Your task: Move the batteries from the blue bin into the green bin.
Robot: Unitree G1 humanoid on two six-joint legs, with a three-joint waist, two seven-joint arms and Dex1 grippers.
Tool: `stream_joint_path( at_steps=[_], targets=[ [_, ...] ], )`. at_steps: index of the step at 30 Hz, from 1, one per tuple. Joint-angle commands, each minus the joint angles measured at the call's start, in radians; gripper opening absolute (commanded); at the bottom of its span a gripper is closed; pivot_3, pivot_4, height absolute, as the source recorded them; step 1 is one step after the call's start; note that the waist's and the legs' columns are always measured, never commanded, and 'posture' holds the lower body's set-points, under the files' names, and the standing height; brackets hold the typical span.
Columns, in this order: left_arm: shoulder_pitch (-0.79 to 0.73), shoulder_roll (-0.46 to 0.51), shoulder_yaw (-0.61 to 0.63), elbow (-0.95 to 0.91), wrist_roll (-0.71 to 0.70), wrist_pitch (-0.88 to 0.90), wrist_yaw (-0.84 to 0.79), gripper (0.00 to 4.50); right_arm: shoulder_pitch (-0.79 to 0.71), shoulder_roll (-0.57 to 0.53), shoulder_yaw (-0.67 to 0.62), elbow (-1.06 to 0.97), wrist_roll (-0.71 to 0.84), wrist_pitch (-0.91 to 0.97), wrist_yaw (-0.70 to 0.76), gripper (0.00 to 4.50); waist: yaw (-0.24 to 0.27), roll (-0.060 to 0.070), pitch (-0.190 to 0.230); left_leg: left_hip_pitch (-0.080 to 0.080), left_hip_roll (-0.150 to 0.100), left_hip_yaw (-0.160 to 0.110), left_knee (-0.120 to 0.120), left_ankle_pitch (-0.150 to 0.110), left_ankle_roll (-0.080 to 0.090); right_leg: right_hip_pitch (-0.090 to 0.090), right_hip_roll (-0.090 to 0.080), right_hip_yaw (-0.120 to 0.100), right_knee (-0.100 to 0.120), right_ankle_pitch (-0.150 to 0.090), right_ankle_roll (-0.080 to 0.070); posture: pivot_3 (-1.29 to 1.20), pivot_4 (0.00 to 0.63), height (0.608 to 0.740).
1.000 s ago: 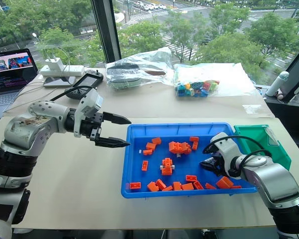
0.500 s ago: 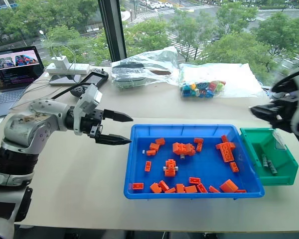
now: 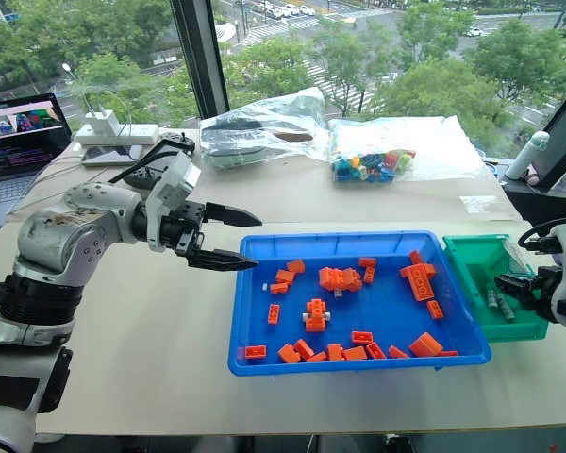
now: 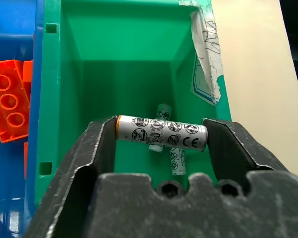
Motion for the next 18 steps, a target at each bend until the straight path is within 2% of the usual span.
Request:
stream_joint_path(
  at_steps=[1, 6, 9, 12, 16, 18],
  targets=[
    [-0.009, 0.011, 0.019, -0.017, -0.004, -0.008, 0.001, 4.5, -0.029, -0.031, -0.018, -0.008, -0.022, -0.045, -0.014, 4.46, 0.0, 0.0, 0.0, 0.0, 0.0, 0.0, 0.0, 0.0, 0.0, 0.0, 0.0, 0.0, 0.0, 0.0, 0.0, 0.0, 0.15, 0.732],
    [-0.004, 0.021, 0.018, -0.018, 0.002, -0.013, 0.0, 4.5, -0.181, -0.085, 0.013, -0.054, 0.04, 0.007, 0.015, 4.46, -0.007, 0.004, 0.0, 0.0, 0.0, 0.0, 0.0, 0.0, 0.0, 0.0, 0.0, 0.001, 0.0, 0.0, 0.0, 0.0, 0.15, 0.732],
    [0.001, 0.031, 0.013, -0.02, 0.012, -0.02, 0.0, 4.5, -0.249, -0.103, 0.096, -0.114, 0.082, -0.033, 0.063, 4.46, -0.008, 0.004, 0.0, 0.001, 0.001, 0.0, 0.0, 0.0, 0.0, 0.0, 0.001, 0.0, 0.0, 0.0, 0.0, 0.0, 0.15, 0.732],
    [0.007, 0.039, 0.007, -0.017, 0.028, -0.029, -0.001, 4.5, -0.304, -0.071, 0.193, -0.23, 0.205, -0.06, 0.177, 4.46, -0.007, 0.004, 0.0, 0.001, 0.001, -0.001, 0.0, 0.0, 0.0, 0.0, 0.001, 0.0, -0.001, 0.0, 0.0, 0.0, 0.15, 0.732],
    [0.014, 0.041, 0.002, -0.017, 0.044, -0.04, -0.004, 4.5, -0.272, -0.065, 0.457, -0.273, 0.11, -0.287, 0.255, 4.46, -0.002, 0.004, 0.0, 0.0, 0.001, -0.001, 0.0, 0.0, 0.0, 0.0, 0.001, 0.0, -0.001, 0.0, 0.0, 0.0, 0.15, 0.732],
    [0.016, 0.04, 0.002, -0.02, 0.046, -0.04, -0.002, 4.5, -0.266, -0.042, 0.542, -0.237, 0.058, -0.416, 0.287, 4.46, 0.003, 0.004, 0.0, 0.0, 0.0, -0.001, 0.0, 0.0, 0.0, 0.0, 0.0, 0.0, -0.001, 0.0, 0.0, 0.0, 0.15, 0.732]
  ],
)
